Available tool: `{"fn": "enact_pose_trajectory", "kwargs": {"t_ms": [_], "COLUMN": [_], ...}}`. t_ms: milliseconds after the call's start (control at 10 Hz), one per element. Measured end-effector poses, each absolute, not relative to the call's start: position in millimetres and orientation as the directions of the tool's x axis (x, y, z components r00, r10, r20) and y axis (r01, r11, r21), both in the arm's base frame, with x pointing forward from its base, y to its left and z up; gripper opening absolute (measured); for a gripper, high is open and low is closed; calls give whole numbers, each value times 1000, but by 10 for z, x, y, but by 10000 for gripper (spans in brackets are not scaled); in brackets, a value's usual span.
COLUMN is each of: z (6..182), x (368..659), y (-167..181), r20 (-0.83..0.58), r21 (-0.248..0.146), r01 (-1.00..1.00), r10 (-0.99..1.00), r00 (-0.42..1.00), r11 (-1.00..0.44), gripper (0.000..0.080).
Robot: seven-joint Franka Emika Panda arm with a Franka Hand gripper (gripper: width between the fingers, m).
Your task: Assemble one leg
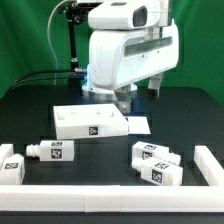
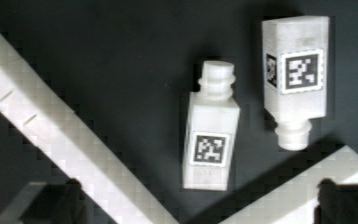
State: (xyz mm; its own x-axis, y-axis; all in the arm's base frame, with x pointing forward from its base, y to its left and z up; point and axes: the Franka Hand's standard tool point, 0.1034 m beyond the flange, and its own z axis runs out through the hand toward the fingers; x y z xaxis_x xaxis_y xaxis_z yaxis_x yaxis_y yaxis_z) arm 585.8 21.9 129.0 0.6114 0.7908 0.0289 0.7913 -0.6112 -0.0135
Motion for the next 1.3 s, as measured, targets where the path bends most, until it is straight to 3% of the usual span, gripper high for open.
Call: {"fn": "enact_pose_trajectory", "kwargs": {"t_ms": [500,600,1000,1300], "z": [1278,1226,686,304], "x": [5850,5788,5415,5325], "y": [186,71,238,383], "r20": [29,38,85,100], "r21": [-15,4,52,38], "r01": [798,834,841,841], "r10": [797,834,842,839], "r00": [603,551,533,535], "r11": [-602,-552,-538,-540], "gripper": [649,649,649,649]}}
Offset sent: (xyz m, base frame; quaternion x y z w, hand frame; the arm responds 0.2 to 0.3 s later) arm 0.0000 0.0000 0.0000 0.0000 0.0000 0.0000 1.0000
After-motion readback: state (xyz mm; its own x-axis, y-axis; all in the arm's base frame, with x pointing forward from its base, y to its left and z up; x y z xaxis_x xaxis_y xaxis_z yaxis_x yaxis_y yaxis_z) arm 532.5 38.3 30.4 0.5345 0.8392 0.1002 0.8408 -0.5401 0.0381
